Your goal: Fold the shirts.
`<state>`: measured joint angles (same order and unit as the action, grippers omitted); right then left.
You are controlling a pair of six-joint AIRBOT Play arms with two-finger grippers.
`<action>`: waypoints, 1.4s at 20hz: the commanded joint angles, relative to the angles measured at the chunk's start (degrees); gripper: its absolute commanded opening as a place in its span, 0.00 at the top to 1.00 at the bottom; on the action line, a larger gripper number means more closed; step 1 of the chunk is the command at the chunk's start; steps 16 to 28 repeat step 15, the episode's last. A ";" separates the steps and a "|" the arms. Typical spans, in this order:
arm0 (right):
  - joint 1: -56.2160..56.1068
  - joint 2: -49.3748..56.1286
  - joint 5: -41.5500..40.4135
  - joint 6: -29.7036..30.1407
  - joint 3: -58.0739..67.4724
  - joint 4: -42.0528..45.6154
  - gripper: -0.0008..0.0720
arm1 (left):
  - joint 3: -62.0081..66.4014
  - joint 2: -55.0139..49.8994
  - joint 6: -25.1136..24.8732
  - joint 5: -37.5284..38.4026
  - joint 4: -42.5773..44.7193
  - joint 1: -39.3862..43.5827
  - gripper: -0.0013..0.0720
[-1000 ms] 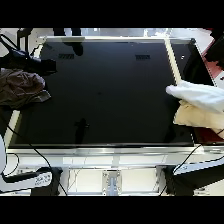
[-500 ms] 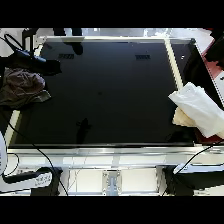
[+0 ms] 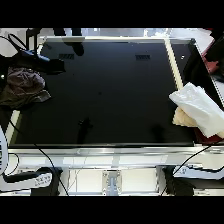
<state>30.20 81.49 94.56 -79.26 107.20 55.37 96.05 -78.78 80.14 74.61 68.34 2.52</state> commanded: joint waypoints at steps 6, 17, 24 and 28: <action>-35.12 3.78 -14.73 11.47 0.44 19.74 0.47 | -0.02 -1.29 0.00 -0.37 -1.57 1.07 0.97; -44.76 4.46 -16.37 10.93 0.61 19.23 0.47 | -0.02 -1.27 0.00 1.16 -1.57 1.07 0.97; -44.76 4.46 -16.37 10.93 0.61 19.23 0.47 | -0.02 -1.27 0.00 1.16 -1.57 1.07 0.97; -44.76 4.46 -16.37 10.93 0.61 19.23 0.47 | -0.02 -1.27 0.00 1.16 -1.57 1.07 0.97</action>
